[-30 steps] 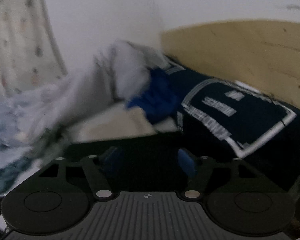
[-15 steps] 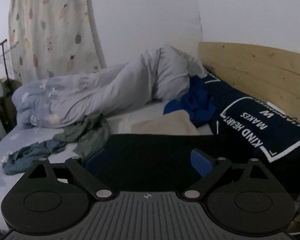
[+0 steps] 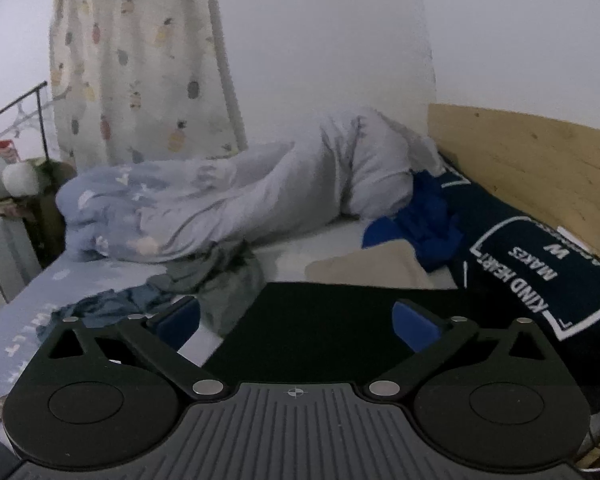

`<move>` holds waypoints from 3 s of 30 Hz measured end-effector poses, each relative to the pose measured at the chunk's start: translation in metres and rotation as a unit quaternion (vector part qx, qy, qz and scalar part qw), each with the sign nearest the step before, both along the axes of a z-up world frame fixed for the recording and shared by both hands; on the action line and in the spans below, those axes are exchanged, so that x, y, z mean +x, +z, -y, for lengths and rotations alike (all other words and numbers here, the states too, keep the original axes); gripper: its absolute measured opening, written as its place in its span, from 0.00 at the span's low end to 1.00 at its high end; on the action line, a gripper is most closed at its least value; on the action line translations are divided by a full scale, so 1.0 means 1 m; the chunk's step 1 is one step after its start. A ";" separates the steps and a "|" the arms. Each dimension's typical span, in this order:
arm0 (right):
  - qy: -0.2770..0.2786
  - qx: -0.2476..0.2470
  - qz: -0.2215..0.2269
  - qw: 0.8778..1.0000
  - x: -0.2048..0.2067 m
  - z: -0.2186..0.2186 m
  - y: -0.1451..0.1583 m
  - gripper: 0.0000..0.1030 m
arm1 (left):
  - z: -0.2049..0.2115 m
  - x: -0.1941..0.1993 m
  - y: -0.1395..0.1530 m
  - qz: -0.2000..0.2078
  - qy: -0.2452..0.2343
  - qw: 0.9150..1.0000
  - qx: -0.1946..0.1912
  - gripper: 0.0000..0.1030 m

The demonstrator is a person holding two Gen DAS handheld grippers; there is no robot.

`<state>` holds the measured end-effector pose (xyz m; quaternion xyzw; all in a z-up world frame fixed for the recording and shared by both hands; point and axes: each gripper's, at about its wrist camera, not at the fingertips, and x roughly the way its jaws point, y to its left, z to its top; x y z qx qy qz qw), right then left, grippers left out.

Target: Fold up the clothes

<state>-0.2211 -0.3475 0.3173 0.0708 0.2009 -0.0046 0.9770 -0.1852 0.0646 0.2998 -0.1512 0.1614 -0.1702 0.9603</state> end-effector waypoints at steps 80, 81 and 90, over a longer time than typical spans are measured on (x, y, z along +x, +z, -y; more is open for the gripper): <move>-0.151 -0.435 -0.144 0.876 0.165 -0.029 -0.293 0.52 | 0.128 0.299 -0.204 -0.194 -0.195 0.906 -0.321 0.14; -0.149 -0.427 -0.138 0.881 0.164 -0.029 -0.288 0.32 | 0.123 0.297 -0.203 -0.193 -0.193 0.906 -0.323 0.14; -0.086 -0.400 -0.059 0.911 0.153 -0.087 -0.244 0.10 | 0.034 0.256 -0.160 -0.139 -0.147 0.928 -0.312 0.14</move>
